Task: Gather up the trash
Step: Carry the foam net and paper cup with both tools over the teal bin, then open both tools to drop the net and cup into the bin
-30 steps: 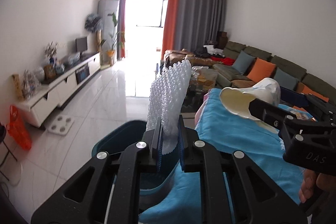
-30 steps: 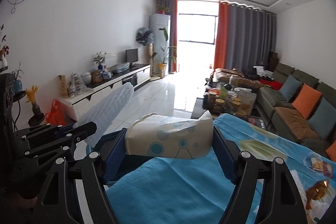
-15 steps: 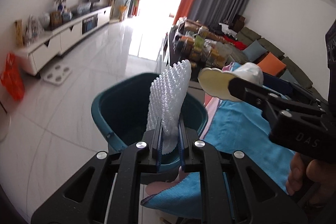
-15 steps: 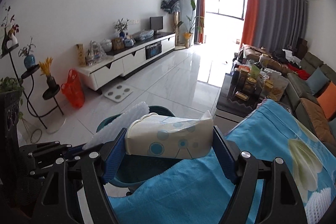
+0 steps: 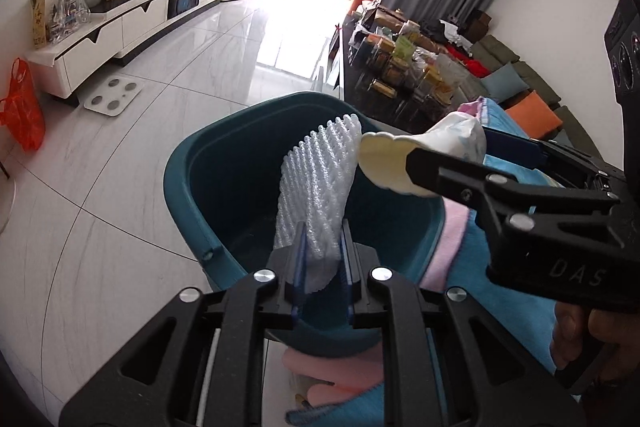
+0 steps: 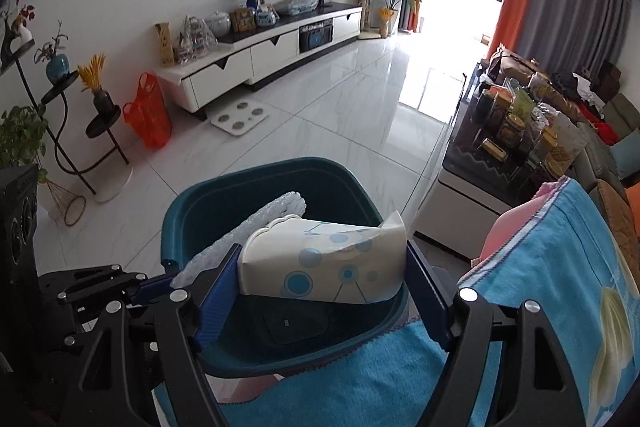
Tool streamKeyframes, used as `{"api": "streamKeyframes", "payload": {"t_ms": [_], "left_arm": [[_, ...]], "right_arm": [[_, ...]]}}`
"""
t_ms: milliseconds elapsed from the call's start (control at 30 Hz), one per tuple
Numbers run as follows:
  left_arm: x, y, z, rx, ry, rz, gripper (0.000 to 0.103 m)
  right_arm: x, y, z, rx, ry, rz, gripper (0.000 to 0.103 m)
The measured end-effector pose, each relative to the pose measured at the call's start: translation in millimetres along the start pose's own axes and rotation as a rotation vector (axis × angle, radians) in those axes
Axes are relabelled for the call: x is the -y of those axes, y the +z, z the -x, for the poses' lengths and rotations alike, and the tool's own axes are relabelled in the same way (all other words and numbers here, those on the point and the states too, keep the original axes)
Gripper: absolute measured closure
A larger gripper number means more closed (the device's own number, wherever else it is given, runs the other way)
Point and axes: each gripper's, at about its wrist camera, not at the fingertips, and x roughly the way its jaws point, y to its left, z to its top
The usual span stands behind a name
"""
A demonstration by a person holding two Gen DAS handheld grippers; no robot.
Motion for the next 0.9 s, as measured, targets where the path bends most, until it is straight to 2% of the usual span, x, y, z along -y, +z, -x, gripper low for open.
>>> {"api": "streamKeyframes", "payload": {"t_ms": [267,333,367,433,500,633,900], "left_arm": [[-6,3,-26,-0.013,0.022,0.017,0.086],[-6,4,-33,-0.026,0.016,0.012,0.072],[-3,4,-34,-0.021,0.022,0.017,0.069],[-2,-1,-34,-0.009,0.030,0.025,0.052],[-3,-1,-36,0.000,0.023,0.039,0.048],[0,3,-29,0.039,0.004,0.039,0.035],[17,4,2,0.090,-0.036,0.013,0.025]], "right_arm": [[-11,9,-19,-0.053,0.005,0.029,0.027],[-11,10,-23,-0.063,0.004,0.025,0.026],[-11,12,-24,-0.062,0.005,0.020,0.025],[-9,12,-24,-0.057,0.005,0.014,0.022],[-6,12,-23,-0.054,0.015,-0.002,0.018],[3,12,-15,-0.032,0.030,-0.035,0.017],[26,9,27,0.071,0.048,-0.102,0.016]]}}
